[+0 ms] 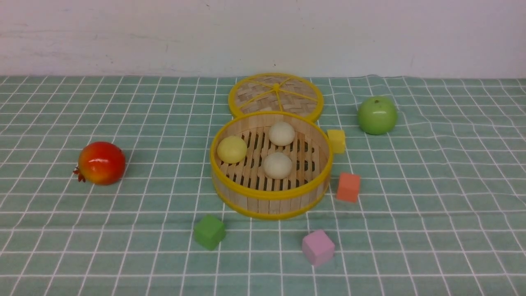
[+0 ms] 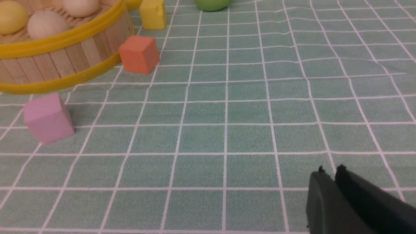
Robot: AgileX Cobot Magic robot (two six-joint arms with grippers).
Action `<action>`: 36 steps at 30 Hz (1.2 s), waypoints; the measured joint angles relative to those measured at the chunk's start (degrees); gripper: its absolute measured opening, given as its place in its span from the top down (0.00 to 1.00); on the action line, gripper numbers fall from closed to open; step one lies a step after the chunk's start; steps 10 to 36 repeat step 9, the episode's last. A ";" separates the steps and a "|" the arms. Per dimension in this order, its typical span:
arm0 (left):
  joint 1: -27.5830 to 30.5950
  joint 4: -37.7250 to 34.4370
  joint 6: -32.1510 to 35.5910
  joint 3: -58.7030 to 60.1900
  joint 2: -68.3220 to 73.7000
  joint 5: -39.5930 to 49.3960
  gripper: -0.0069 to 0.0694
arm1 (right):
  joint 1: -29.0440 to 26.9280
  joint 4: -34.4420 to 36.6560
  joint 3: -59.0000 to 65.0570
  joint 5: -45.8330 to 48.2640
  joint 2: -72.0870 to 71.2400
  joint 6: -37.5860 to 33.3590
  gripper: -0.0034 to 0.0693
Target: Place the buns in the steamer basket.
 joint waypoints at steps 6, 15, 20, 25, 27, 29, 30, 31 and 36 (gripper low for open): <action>0.00 0.00 0.00 0.00 0.00 0.00 0.93 | 0.00 0.00 0.00 0.00 0.00 0.00 0.87; 0.00 0.00 0.00 0.00 0.00 0.00 0.93 | 0.00 0.00 0.00 0.00 0.00 0.00 0.87; 0.00 0.00 0.00 0.00 0.00 0.00 0.93 | 0.00 0.00 0.00 0.00 0.00 0.00 0.87; 0.00 0.00 0.00 0.00 0.00 0.00 0.93 | 0.00 0.00 0.00 0.00 0.00 0.00 0.87; 0.00 0.00 0.00 0.00 0.00 0.00 0.93 | 0.00 0.00 0.00 0.00 0.00 0.00 0.87; 0.00 0.00 0.00 0.00 0.00 0.00 0.93 | 0.00 0.00 0.00 0.00 0.00 0.00 0.87; 0.00 0.00 0.00 0.00 0.00 0.00 0.93 | 0.00 0.00 0.00 0.00 0.00 0.00 0.87; 0.00 0.00 0.00 0.00 0.00 0.00 0.93 | 0.00 0.00 0.00 0.00 0.00 0.00 0.87; 0.00 0.00 0.00 0.00 0.00 0.00 0.93 | 0.00 0.00 0.00 0.00 0.00 0.00 0.87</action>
